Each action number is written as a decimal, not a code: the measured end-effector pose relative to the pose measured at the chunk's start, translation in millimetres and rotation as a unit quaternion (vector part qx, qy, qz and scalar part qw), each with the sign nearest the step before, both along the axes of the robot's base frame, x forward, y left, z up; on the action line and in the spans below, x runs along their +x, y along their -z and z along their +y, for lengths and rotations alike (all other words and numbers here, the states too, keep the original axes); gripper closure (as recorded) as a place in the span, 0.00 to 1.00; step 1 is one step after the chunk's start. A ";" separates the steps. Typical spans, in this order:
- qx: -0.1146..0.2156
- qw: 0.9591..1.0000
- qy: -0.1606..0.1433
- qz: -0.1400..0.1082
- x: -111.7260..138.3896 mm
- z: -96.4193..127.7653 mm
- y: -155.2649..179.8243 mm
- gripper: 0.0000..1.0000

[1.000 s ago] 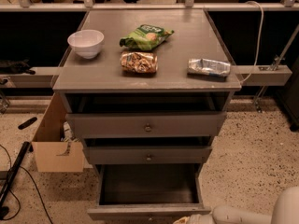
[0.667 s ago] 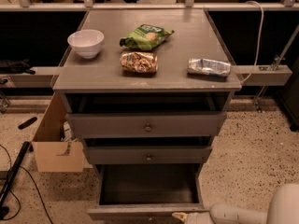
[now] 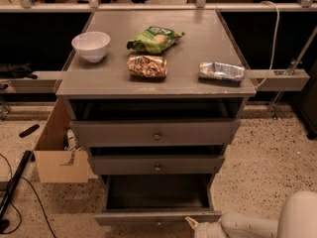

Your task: Close bottom drawer

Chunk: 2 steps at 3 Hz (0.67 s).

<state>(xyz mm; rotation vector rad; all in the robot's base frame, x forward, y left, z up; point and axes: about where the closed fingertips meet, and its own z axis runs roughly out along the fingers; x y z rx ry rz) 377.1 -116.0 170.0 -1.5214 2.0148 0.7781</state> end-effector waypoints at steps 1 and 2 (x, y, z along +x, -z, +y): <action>-0.020 1.000 0.000 -0.008 30.6 -2.9 -0.1 0.18; -0.056 0.998 0.000 -0.029 89.6 -9.6 -5.3 0.49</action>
Offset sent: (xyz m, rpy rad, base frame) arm 0.1777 -0.0179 0.0217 -0.2194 -0.1290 0.0117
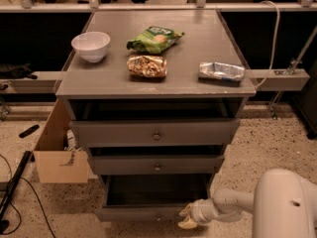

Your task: Close bottom drawer

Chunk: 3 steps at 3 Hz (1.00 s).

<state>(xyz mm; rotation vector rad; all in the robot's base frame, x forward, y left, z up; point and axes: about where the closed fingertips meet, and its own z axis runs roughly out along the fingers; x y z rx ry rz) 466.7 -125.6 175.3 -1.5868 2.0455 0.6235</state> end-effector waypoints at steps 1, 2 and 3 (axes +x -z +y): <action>-0.025 1.000 0.005 -0.015 43.9 -8.5 -0.4 0.72; -0.027 0.999 0.005 -0.017 48.3 -8.7 -0.7 0.70; -0.027 0.999 0.005 -0.017 48.2 -8.6 -0.7 0.47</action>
Offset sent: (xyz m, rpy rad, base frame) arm 0.0371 -0.0072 0.0004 -0.0428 -0.0248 -0.0089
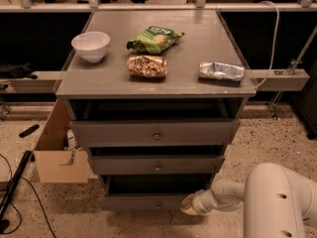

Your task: Close bottom drawer

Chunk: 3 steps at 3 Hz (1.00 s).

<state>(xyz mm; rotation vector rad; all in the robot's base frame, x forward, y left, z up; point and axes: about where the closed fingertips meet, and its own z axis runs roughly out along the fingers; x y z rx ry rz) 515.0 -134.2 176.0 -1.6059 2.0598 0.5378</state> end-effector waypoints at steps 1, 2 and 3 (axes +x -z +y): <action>0.000 1.000 0.000 0.000 0.0 0.0 0.0 0.24; -0.006 1.000 -0.001 0.002 5.2 2.1 5.3 0.00; -0.026 1.000 0.000 0.003 31.2 3.2 17.1 0.00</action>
Offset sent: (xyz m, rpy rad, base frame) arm 0.0222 0.0057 -0.0188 -0.0482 0.0207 0.0032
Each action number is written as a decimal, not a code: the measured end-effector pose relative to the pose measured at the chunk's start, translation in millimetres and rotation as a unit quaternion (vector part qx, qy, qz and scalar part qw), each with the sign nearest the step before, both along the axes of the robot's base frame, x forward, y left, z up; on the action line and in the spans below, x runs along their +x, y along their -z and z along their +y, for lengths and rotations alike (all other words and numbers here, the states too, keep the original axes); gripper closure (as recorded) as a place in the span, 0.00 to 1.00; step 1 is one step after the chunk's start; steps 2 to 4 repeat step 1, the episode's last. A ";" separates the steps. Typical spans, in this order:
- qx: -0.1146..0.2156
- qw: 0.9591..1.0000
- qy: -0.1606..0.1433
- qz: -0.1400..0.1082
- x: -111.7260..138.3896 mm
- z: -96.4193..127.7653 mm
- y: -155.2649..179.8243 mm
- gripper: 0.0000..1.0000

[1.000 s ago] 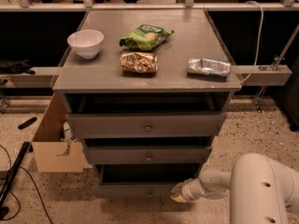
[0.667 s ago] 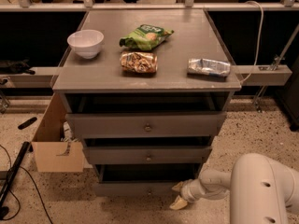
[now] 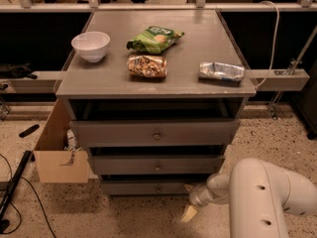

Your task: Close bottom drawer

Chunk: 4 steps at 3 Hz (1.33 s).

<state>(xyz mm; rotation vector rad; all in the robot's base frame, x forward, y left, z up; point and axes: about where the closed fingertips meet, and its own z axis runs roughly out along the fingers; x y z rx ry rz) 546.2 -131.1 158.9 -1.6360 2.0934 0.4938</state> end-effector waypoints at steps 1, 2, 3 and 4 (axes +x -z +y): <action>0.000 1.000 0.000 0.000 0.0 0.0 0.0 0.00; 0.000 1.000 0.000 0.000 0.0 0.0 0.0 0.00; 0.000 1.000 0.000 0.000 0.0 0.0 0.0 0.00; 0.000 1.000 0.000 0.000 0.0 0.0 0.0 0.00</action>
Offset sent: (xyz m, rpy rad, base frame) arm 0.0000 0.0000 0.0000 0.0000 0.0000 0.0000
